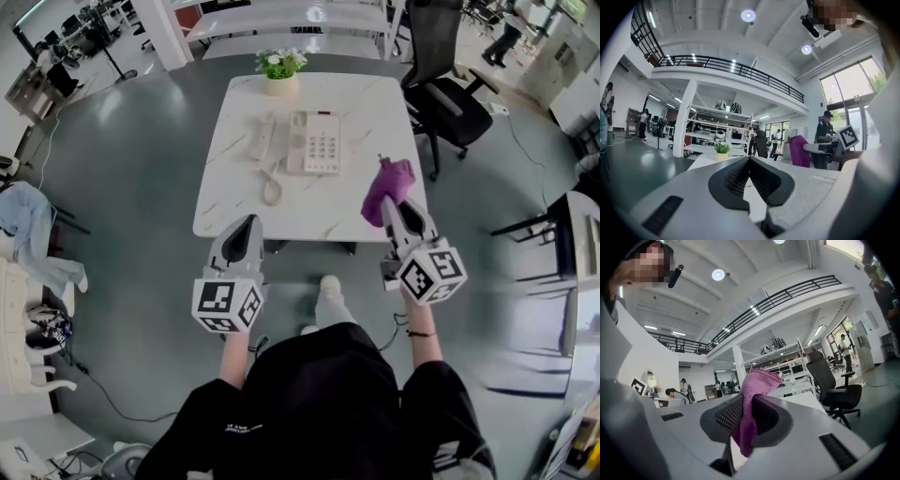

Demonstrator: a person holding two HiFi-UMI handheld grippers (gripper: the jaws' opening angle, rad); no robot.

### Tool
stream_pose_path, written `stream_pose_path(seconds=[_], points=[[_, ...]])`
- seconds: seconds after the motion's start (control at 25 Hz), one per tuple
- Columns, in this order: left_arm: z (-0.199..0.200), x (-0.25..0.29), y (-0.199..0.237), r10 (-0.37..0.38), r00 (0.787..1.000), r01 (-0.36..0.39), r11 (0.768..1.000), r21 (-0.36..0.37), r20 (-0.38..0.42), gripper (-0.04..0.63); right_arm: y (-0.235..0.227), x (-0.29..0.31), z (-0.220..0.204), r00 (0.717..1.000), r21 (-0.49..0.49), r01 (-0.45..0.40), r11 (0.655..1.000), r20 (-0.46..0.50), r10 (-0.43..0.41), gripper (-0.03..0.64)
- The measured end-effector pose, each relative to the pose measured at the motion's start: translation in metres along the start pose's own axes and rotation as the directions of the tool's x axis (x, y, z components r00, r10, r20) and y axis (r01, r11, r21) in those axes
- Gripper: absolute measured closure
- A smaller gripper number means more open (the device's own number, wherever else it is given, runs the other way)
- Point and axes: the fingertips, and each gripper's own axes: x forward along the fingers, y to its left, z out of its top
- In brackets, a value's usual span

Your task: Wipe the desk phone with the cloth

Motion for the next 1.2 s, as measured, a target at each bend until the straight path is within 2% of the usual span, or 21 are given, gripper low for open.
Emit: stream_pose_path(seconds=[0.2, 0.84, 1.2], points=[[-0.003, 0.026, 0.012, 0.018, 1.0, -0.018, 1.0, -0.008, -0.013, 0.597, -0.016, 0.033, 0.0, 1.0, 0.003, -0.01, 1.0, -0.013, 0.01, 0.58], [-0.01, 0.136, 0.043, 0.058, 0.997, -0.063, 0.993, -0.099, -0.056, 0.597, -0.079, 0.147, 0.003, 0.992, 0.01, -0.074, 0.997, -0.102, 0.075, 0.58], [-0.021, 0.175, 0.065, 0.114, 0.989, -0.127, 0.983, -0.134, -0.097, 0.597, -0.1, 0.204, -0.01, 0.98, 0.013, -0.119, 0.993, -0.159, 0.119, 0.58]])
